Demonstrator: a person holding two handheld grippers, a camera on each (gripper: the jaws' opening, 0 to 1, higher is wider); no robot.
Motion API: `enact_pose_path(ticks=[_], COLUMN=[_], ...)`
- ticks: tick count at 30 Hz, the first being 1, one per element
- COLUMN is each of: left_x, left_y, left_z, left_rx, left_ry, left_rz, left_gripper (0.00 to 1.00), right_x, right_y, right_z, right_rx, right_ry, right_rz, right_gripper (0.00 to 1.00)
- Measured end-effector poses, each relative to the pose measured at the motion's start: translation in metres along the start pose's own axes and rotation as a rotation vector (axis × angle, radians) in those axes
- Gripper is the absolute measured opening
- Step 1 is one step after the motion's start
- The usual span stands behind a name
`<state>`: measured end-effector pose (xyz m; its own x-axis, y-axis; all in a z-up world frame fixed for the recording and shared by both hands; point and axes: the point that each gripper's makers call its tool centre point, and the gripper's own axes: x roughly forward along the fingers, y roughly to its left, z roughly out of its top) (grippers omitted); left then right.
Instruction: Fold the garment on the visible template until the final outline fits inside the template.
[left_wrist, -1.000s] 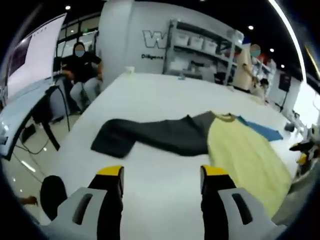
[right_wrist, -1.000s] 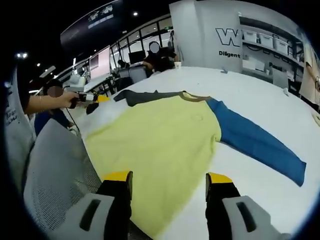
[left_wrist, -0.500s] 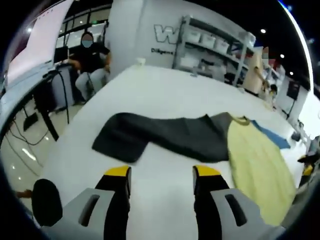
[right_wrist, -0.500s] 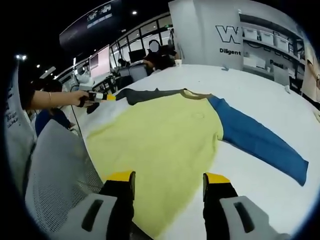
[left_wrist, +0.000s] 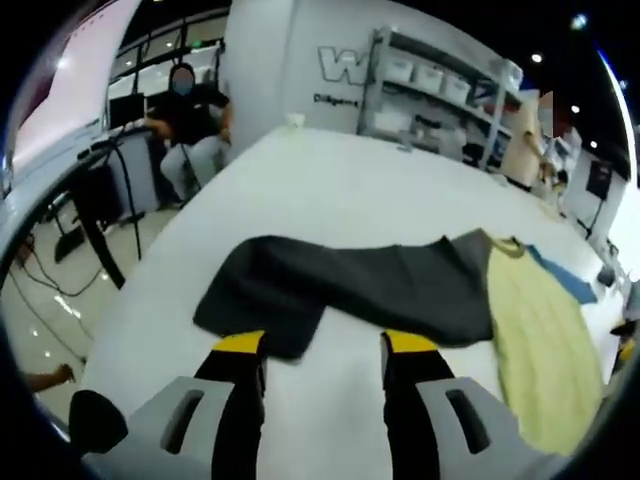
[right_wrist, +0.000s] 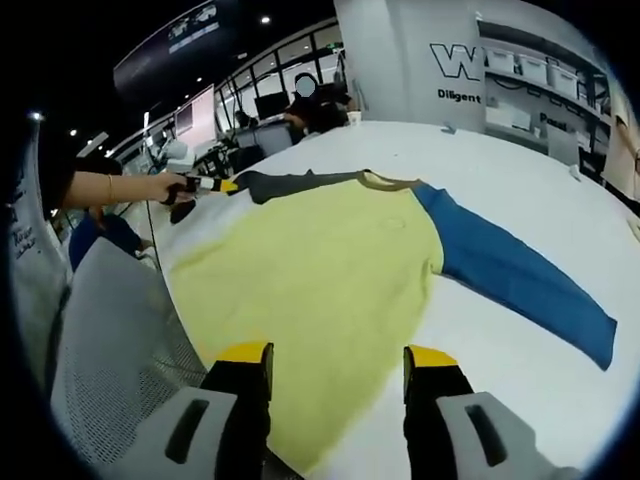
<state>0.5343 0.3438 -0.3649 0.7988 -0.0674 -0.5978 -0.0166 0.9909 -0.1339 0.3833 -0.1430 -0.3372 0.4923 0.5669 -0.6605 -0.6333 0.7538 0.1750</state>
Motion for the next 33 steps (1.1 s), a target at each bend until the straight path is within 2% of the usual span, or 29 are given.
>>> enact_pose_path(ticks=[4, 6, 10, 13, 17, 20, 21, 23, 25, 28, 30, 33], left_x=[0.011, 0.008, 0.011, 0.011, 0.013, 0.012, 0.011, 0.009, 0.012, 0.014, 0.014, 0.012], left_y=[0.014, 0.006, 0.0, 0.012, 0.014, 0.017, 0.021, 0.019, 0.018, 0.022, 0.014, 0.016], left_z=[-0.001, 0.002, -0.006, -0.008, -0.007, -0.005, -0.006, -0.008, -0.008, -0.004, -0.006, -0.003], left_rx=[-0.007, -0.005, 0.023, 0.016, 0.013, 0.025, 0.01, -0.001, 0.018, 0.126, 0.136, 0.125], left_ry=[0.005, 0.009, 0.044, 0.042, 0.036, 0.04, 0.037, 0.033, 0.037, 0.042, 0.036, 0.025], left_rz=[0.009, 0.008, -0.002, 0.036, 0.045, 0.064, 0.091, 0.081, 0.08, 0.109, 0.094, 0.098], left_gripper=[0.38, 0.35, 0.32, 0.27, 0.22, 0.13, 0.12, 0.12, 0.12, 0.08, 0.06, 0.01], right_x=[0.002, 0.003, 0.004, 0.004, 0.004, 0.004, 0.005, 0.005, 0.006, 0.007, 0.006, 0.006], right_y=[-0.002, -0.003, -0.002, -0.002, -0.003, -0.003, -0.002, -0.003, -0.003, -0.004, -0.003, -0.002], right_z=[-0.001, -0.002, -0.003, -0.002, -0.001, -0.001, 0.002, 0.003, 0.004, 0.003, 0.002, 0.002], right_rx=[0.004, 0.007, 0.007, 0.003, 0.002, 0.003, 0.014, 0.012, 0.008, 0.011, 0.011, 0.013], right_ry=[0.002, 0.002, 0.008, 0.011, 0.014, 0.017, 0.002, 0.003, 0.006, 0.007, 0.011, 0.01], right_rz=[-0.001, -0.002, 0.002, -0.001, -0.001, 0.001, 0.004, 0.003, 0.004, 0.006, 0.004, 0.005], right_gripper=[0.49, 0.49, 0.48, 0.48, 0.48, 0.47, 0.47, 0.47, 0.47, 0.46, 0.45, 0.45])
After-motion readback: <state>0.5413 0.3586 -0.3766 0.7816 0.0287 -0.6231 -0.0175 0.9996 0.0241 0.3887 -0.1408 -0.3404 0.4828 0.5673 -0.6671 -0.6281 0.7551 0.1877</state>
